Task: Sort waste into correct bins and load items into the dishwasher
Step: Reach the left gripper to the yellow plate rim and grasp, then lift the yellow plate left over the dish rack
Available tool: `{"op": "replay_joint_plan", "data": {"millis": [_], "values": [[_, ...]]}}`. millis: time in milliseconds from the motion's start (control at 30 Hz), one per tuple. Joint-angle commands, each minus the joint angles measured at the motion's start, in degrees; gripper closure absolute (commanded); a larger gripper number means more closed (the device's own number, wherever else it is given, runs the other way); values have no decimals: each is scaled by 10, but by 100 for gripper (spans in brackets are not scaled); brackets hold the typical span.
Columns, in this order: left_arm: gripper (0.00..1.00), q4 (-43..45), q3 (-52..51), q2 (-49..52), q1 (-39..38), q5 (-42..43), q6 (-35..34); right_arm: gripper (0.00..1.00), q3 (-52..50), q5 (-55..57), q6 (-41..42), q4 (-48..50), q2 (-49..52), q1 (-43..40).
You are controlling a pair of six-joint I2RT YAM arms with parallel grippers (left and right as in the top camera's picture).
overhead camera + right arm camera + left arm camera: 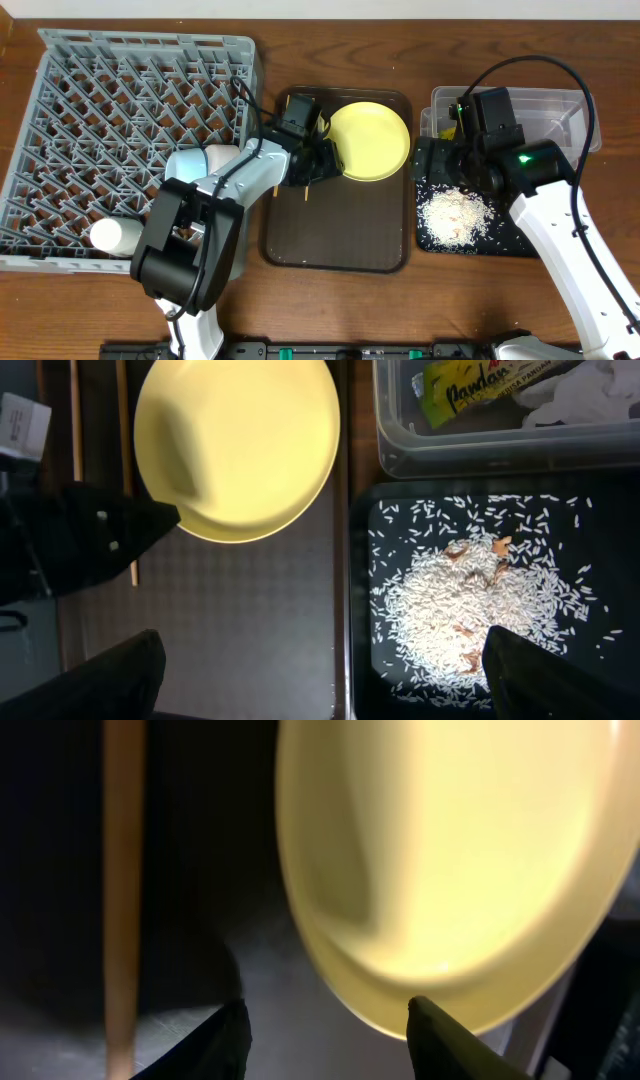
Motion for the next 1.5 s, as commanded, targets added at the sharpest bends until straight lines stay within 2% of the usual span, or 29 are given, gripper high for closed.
{"op": "replay_joint_plan", "data": {"millis": [0,167,267,433,500,567,800,1100,1300,1467], "values": [[48,12,-3,21,-15,-59,-33,1,4,8,0,0,5,-5],[49,39,-3,62,-17,-54,-106,1,4,8,0,-1,5,-5],[55,70,-3,92,-17,-1,-111,1,4,7,0,-1,5,-5],[72,82,-3,118,-17,16,-115,1,4,8,0,-5,5,-5],[85,82,-3,121,-17,16,-112,1,4,8,0,-6,5,-5],[92,83,-3,120,-17,16,-97,1,4,8,0,-8,5,-5],[92,71,-3,85,-7,17,-13,1,4,8,0,-14,5,-5],[92,40,-3,-94,56,38,62,1,4,8,0,-13,5,-5],[92,17,-3,-170,153,105,82,1,4,8,0,-14,5,-5],[92,-3,-3,-205,273,173,103,1,4,8,0,-13,5,-5]]}}
